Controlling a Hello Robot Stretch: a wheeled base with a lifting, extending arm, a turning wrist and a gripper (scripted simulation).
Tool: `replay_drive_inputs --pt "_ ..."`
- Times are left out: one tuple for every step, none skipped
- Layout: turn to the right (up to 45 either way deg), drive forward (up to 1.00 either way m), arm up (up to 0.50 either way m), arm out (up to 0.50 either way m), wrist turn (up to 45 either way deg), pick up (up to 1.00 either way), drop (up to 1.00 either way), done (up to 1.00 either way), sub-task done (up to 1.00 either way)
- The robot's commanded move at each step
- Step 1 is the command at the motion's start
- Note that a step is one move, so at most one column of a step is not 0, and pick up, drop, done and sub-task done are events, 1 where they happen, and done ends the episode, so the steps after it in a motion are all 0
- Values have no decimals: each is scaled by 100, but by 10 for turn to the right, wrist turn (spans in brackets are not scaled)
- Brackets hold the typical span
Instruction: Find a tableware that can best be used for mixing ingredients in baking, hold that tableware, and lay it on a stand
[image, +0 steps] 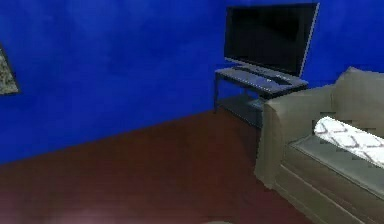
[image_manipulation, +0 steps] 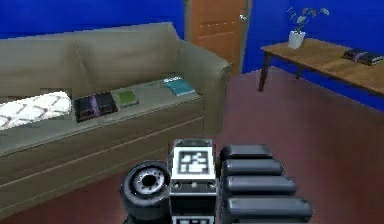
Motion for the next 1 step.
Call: replay_drive_inputs --pt "0 100 0 0 0 0 0 0 0"
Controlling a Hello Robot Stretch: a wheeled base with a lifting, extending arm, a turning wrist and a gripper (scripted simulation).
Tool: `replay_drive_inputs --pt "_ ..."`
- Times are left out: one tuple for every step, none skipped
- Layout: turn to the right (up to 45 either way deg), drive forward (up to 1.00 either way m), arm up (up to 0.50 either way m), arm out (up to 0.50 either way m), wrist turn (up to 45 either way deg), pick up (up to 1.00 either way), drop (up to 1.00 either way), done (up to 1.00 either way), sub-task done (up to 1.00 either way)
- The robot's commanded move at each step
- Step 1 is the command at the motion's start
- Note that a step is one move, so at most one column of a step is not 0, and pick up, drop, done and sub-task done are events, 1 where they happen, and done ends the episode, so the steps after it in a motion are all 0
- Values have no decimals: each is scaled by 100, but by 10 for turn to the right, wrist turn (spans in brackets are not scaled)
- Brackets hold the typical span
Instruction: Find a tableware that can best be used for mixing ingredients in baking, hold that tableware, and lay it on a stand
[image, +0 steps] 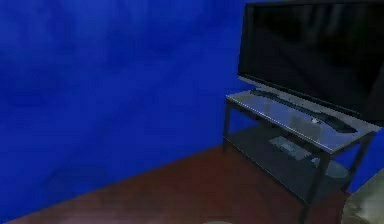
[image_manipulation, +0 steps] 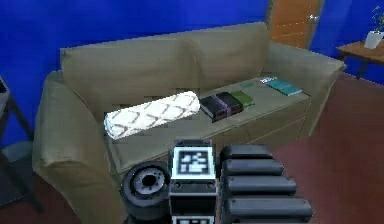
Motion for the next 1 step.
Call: replay_drive_inputs --pt "0 60 0 0 0 0 0 0 0"
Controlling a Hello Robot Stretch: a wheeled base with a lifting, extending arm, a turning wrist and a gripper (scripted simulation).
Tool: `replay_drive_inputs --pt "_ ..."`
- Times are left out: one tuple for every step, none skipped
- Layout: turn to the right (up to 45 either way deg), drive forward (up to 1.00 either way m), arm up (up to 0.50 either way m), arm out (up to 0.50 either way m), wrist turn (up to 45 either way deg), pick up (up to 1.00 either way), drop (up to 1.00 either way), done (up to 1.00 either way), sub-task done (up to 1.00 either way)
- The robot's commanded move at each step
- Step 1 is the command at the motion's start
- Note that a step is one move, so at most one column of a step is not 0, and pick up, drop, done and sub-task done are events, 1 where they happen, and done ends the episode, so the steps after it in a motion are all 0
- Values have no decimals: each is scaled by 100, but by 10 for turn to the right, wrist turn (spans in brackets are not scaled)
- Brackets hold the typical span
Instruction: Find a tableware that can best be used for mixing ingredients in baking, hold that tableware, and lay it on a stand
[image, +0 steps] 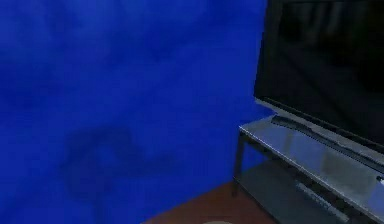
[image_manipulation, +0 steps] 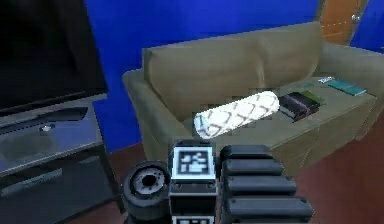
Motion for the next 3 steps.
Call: replay_drive_inputs --pt "120 0 0 0 0 0 0 0 0" --pt "0 60 0 0 0 0 0 0 0" --pt "-450 0 0 0 0 0 0 0 0"
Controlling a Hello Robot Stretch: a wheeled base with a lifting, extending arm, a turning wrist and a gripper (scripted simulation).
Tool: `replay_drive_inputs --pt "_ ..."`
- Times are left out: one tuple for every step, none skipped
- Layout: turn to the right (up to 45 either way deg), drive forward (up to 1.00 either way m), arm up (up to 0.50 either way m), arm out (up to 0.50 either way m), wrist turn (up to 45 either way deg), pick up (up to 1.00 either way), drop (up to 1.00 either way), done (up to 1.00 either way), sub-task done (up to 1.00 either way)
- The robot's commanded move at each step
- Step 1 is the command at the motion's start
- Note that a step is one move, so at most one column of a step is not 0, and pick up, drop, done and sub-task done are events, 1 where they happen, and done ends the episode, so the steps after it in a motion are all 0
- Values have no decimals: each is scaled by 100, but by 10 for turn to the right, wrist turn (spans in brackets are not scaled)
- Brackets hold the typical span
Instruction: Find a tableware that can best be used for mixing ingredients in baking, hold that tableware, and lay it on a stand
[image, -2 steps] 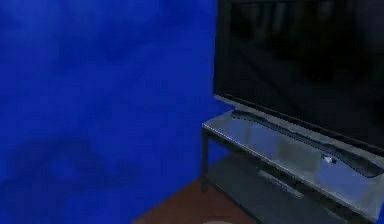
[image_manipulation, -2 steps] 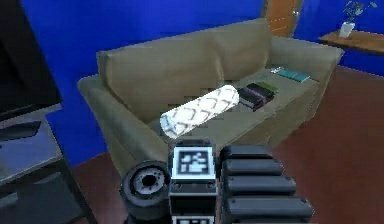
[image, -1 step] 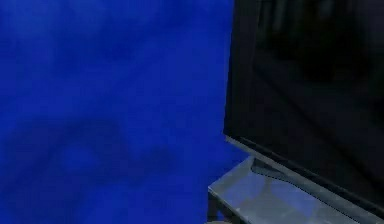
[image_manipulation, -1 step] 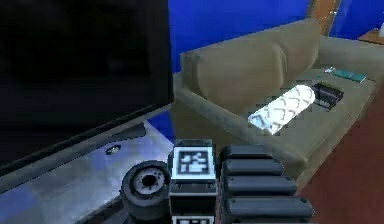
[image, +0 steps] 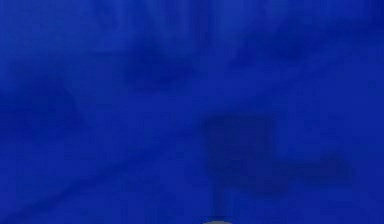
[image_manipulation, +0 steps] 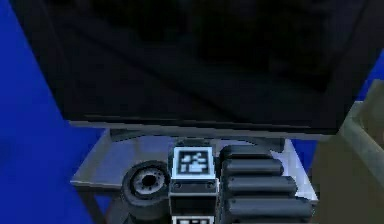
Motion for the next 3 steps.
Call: replay_drive_inputs --pt "-450 0 0 0 0 0 0 0 0" --pt "-450 0 0 0 0 0 0 0 0" --pt "-300 0 0 0 0 0 0 0 0"
